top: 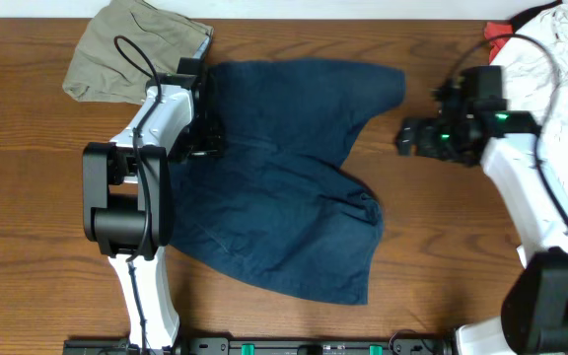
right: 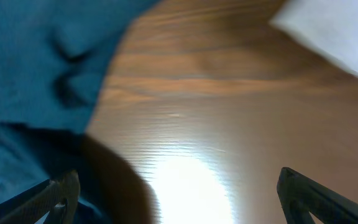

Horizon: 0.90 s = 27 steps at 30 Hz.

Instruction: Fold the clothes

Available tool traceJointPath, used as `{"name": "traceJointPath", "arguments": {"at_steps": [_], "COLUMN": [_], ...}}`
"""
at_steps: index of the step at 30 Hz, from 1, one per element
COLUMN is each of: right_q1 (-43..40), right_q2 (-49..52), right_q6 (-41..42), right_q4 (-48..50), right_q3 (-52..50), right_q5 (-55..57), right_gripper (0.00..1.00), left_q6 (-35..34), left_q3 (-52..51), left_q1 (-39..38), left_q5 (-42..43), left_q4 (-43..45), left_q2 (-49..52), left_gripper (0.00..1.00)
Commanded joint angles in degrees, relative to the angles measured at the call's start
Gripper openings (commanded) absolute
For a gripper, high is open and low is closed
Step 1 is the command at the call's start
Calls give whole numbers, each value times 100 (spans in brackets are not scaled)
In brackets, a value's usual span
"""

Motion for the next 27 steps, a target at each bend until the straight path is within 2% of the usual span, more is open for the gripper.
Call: {"name": "traceJointPath", "arguments": {"at_steps": [1,3,8,14,15,20,27], "right_q1": [533,800,1285,1504,1515,1517,1475], "right_q2": [332,522,881,918,918,918,918], "right_q6": [-525,-896,-1272,-1266,-1266,-1263,-922], "right_q4": [179,247,52,-321,-411,-817,-1248], "right_q3": [-66,-66,-66,-66,-68,-79,-79], "right_q5": [-382,-520,-527,-527,-525,-413,127], "right_gripper": [99,97,72,19,15,1,1], "left_q6": [-46,-46,-44,-44,-44,-44,-42], "left_q3": [-267,-267,-267,-267,-267,-267,-267], "left_q1": [-105,-149,-160,-162,-160,-162,-162], "left_q5": [282,282,280,278,278,278,278], "left_q4": [-208,-210,-210,-205,-205,-208,-205], "left_q2": [358,358,358,358,358,358,358], "left_gripper": [74,74,74,74,74,75,75]}}
